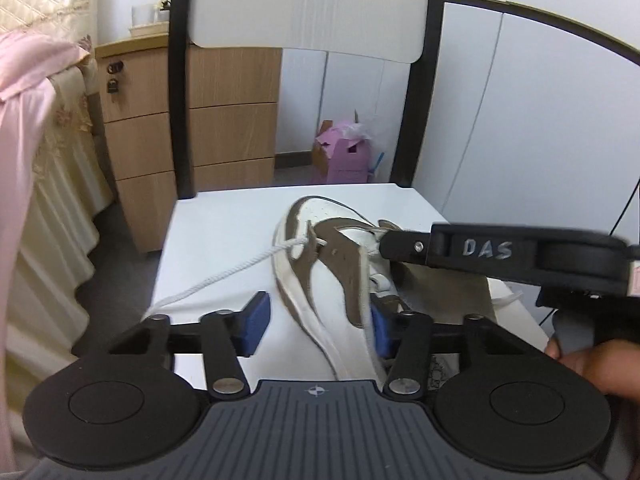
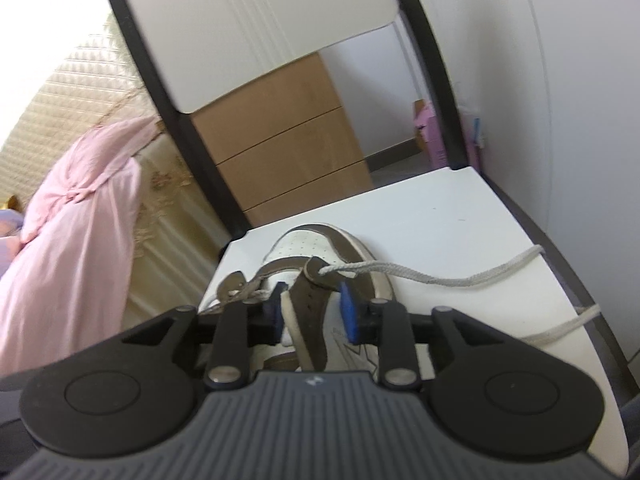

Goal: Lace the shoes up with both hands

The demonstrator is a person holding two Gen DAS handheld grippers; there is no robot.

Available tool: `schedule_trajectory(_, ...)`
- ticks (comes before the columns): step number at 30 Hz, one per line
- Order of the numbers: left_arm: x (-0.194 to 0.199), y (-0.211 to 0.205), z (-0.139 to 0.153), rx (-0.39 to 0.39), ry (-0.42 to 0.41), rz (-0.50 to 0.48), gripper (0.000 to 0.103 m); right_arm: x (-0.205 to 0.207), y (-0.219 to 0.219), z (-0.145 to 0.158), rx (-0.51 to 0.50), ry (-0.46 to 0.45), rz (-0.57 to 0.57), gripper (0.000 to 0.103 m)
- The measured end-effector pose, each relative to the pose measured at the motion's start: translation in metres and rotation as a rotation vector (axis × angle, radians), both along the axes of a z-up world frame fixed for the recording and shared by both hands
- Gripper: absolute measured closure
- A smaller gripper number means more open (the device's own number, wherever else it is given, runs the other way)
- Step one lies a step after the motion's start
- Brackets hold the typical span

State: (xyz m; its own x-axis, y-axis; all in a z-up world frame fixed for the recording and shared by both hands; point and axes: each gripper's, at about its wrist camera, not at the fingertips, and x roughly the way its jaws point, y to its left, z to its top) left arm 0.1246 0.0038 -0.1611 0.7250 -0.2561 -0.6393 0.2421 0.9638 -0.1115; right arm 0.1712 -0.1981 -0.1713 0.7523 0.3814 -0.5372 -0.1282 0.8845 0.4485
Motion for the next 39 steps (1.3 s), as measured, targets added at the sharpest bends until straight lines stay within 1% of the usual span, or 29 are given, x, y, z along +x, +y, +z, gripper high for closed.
schedule_trajectory(1,-0.001,-0.001,0.0,0.001,-0.003,-0.008,0.067,-0.001,-0.002,0.003,0.005,-0.006,0.018,0.057)
schedule_trajectory(2,-0.001,-0.002,0.0,0.004,-0.007,-0.012,0.07,-0.003,-0.004,0.006,0.01,-0.014,0.037,0.048)
schedule_trajectory(3,-0.002,-0.003,0.0,0.007,-0.011,-0.016,0.072,-0.006,-0.009,0.01,0.029,-0.032,0.052,0.044)
schedule_trajectory(5,-0.003,-0.003,-0.001,-0.001,-0.01,-0.029,0.073,-0.015,-0.021,0.018,0.077,-0.075,0.08,0.024)
schedule_trajectory(7,-0.002,-0.002,0.0,-0.004,-0.001,-0.031,0.072,-0.022,-0.038,0.028,0.111,-0.119,0.075,0.016)
schedule_trajectory(9,-0.001,0.0,0.002,-0.014,0.001,-0.034,0.068,-0.026,-0.056,0.035,0.119,-0.139,0.038,0.015)
schedule_trajectory(10,-0.001,0.002,0.004,-0.018,-0.003,-0.033,0.059,-0.028,-0.066,0.038,0.122,-0.148,0.017,0.014)
schedule_trajectory(11,-0.002,0.003,0.005,-0.021,-0.01,-0.031,0.045,-0.028,-0.075,0.04,0.12,-0.145,-0.016,0.013)
schedule_trajectory(12,-0.003,0.005,0.007,-0.024,-0.018,-0.029,0.039,-0.027,-0.084,0.04,0.12,-0.133,-0.048,0.013)
schedule_trajectory(14,-0.006,0.007,0.011,-0.032,-0.035,-0.03,0.035,-0.025,-0.099,0.038,0.124,-0.105,-0.11,0.013)
schedule_trajectory(16,-0.008,0.008,0.015,-0.052,-0.047,-0.034,0.029,-0.02,-0.112,0.031,0.132,-0.054,-0.16,0.013)
schedule_trajectory(18,-0.009,0.009,0.018,-0.078,-0.072,-0.042,0.021,-0.009,-0.117,0.02,0.127,0.034,-0.155,0.013)
schedule_trajectory(19,-0.009,0.008,0.019,-0.083,-0.08,-0.045,0.02,-0.003,-0.116,0.014,0.103,0.086,-0.127,0.013)
schedule_trajectory(21,-0.008,0.007,0.02,-0.087,-0.092,-0.053,0.019,0.01,-0.108,0.003,0.026,0.18,-0.046,0.015)
schedule_trajectory(22,-0.008,0.007,0.02,-0.091,-0.096,-0.056,0.018,0.015,-0.1,0.0,-0.033,0.2,0.013,0.021)
schedule_trajectory(23,-0.007,0.008,0.02,-0.101,-0.095,-0.057,0.018,0.017,-0.092,0.0,-0.094,0.198,0.072,0.027)
schedule_trajectory(24,-0.006,0.01,0.02,-0.113,-0.093,-0.059,0.018,0.02,-0.084,0.0,-0.156,0.189,0.13,0.029)
schedule_trajectory(26,-0.003,0.015,0.022,-0.137,-0.09,-0.057,0.018,0.025,-0.069,0.0,-0.289,0.179,0.28,0.038)
schedule_trajectory(28,-0.002,0.02,0.023,-0.163,-0.097,-0.058,0.018,0.03,-0.065,-0.002,-0.355,0.179,0.358,0.04)
schedule_trajectory(29,-0.001,0.023,0.023,-0.171,-0.098,-0.054,0.018,0.032,-0.064,-0.002,-0.383,0.18,0.392,0.044)
schedule_trajectory(30,0.0,0.025,0.023,-0.174,-0.095,-0.046,0.019,0.031,-0.065,-0.004,-0.393,0.187,0.415,0.047)
schedule_trajectory(31,0.002,0.028,0.022,-0.176,-0.091,-0.038,0.019,0.03,-0.066,-0.006,-0.397,0.197,0.436,0.054)
schedule_trajectory(32,0.004,0.029,0.022,-0.176,-0.089,-0.032,0.019,0.03,-0.064,-0.008,-0.425,0.198,0.456,0.057)
schedule_trajectory(34,0.006,0.032,0.02,-0.177,-0.084,-0.025,0.02,0.03,-0.058,-0.01,-0.492,0.199,0.489,0.058)
schedule_trajectory(36,0.007,0.032,0.02,-0.18,-0.081,-0.032,0.022,0.033,-0.057,-0.017,-0.514,0.224,0.503,0.062)
schedule_trajectory(38,0.007,0.032,0.02,-0.178,-0.084,-0.046,0.022,0.037,-0.059,-0.022,-0.525,0.245,0.496,0.075)
schedule_trajectory(39,0.007,0.031,0.02,-0.175,-0.085,-0.054,0.022,0.038,-0.061,-0.024,-0.519,0.253,0.49,0.077)
